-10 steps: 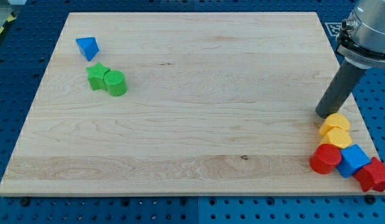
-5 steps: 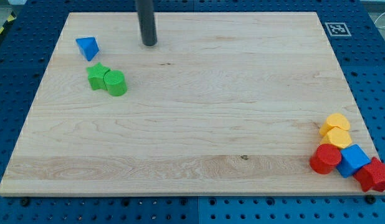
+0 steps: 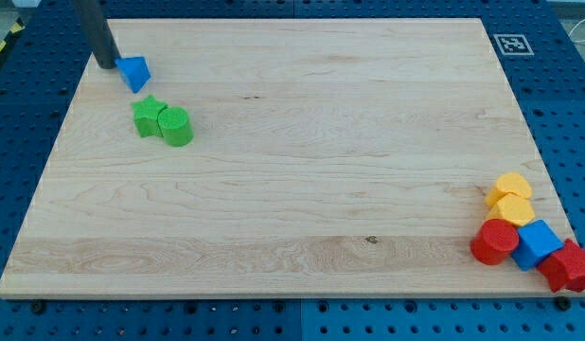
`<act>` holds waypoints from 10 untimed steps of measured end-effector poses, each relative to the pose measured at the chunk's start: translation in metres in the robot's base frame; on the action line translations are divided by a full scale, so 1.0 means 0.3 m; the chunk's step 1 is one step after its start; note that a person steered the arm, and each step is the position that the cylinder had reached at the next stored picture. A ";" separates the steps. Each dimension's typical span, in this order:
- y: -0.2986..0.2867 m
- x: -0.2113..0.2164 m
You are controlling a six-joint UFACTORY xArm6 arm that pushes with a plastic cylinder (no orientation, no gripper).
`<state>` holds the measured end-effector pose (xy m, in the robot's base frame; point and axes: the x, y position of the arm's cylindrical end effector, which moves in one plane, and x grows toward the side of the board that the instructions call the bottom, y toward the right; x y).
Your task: Slide blue triangle to the center
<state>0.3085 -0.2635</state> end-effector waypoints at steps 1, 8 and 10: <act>0.036 0.060; 0.798 -0.089; 0.837 0.117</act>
